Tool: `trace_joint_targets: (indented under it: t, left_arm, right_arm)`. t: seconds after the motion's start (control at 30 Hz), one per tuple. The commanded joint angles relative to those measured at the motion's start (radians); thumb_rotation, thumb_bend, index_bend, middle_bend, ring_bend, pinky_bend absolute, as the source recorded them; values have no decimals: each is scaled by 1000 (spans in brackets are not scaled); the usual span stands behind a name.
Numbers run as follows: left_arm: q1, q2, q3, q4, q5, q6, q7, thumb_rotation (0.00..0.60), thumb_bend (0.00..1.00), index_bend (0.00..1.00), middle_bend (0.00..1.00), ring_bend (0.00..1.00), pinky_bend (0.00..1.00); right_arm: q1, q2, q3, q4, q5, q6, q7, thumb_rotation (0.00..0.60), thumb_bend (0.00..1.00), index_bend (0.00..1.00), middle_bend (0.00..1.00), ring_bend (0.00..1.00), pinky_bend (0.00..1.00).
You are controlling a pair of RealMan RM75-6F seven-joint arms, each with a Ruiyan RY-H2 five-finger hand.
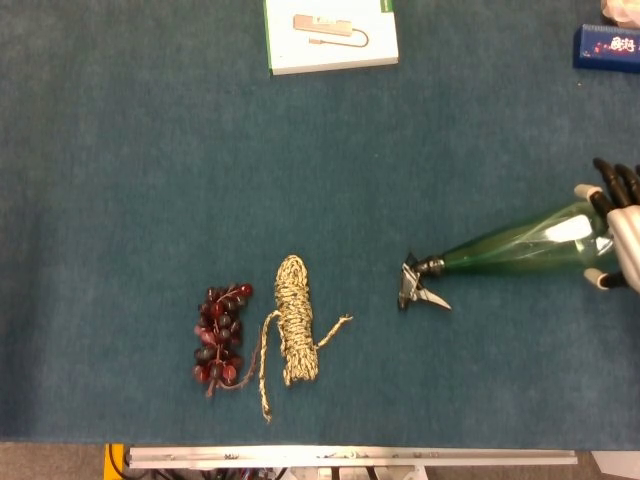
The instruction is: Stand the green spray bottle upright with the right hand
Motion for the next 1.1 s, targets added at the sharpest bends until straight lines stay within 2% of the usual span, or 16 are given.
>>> trace_joint_targets:
  t: [0.03,0.23,0.53,0.73,1.1]
  left_arm:
    - [0,0,0,0,0,0,0,600,904,0,0,0,336]
    - [0,0,0,1,0,0,0,600,904,0,0,0,336]
    - [0,0,0,0,0,0,0,600,904,0,0,0,336]
    - [0,0,0,0,0,0,0,600,904,0,0,0,336]
    - [0,0,0,0,-1,-1,0,600,903,0,0,0,336]
  right_arm:
    - [3,0,6,11,9,4,-7,600,0,219,0,0,42]
    - [6,8,15,14,23,9,-3,600,0,219,0,0,42]
    - [24,73,-9,-116,30,-33,-30,600,0,219,0,0,42]
    - [71,82,-14,-184,65,-79,-119,600,0,219,0,0,42]
    - [193,27,-3,-209,223,-154,-316,600,0,219,19,0,42]
